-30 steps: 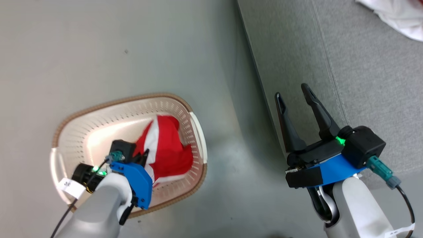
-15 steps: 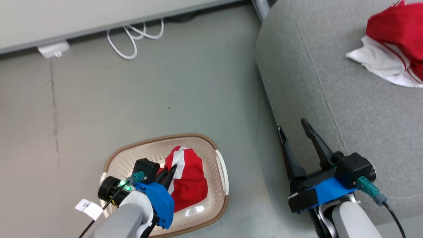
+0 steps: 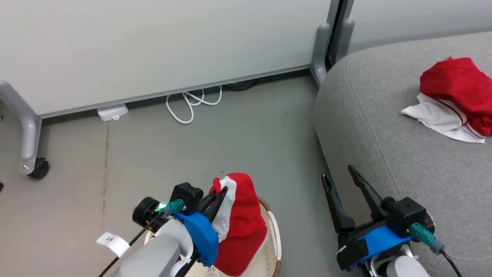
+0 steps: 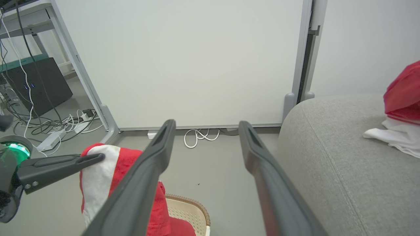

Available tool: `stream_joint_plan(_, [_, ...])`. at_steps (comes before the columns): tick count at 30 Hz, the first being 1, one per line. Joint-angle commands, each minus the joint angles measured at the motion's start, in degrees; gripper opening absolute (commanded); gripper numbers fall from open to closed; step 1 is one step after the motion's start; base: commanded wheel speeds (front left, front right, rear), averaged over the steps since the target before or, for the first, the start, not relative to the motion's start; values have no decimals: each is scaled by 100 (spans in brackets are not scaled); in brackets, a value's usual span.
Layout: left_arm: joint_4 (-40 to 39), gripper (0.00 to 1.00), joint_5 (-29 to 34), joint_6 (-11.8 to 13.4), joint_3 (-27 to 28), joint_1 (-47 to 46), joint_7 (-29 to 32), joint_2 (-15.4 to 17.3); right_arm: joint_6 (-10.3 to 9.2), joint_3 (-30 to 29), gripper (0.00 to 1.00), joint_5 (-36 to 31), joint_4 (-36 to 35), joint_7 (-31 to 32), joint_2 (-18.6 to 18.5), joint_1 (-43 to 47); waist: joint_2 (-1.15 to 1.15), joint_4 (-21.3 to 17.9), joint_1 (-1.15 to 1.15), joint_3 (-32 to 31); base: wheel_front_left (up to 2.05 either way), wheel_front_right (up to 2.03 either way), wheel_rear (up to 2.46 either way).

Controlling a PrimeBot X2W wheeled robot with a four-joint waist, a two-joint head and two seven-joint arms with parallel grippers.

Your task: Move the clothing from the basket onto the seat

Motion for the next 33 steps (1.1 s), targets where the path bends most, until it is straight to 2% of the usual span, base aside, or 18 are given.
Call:
stream_joint_plan(1, [-58, 0, 63, -4, -22, -89, -27, 1, 3, 8, 100, 21, 16, 19, -3, 84, -1, 62, 1, -113, 0, 0, 0])
stream_joint_plan(19, [-677, 0, -49, -3, -315, -1061, 424, -493, 3, 196, 100, 4, 16, 235, -3, 404, -1, 381, 1, -663, 0, 0, 0])
stream_joint_plan(33, [-697, 0, -142, 15, -319, -1224, 495, -546, 3, 270, 100, -19, -44, 322, -3, 415, -1, 441, 1, -783, 0, 0, 0])
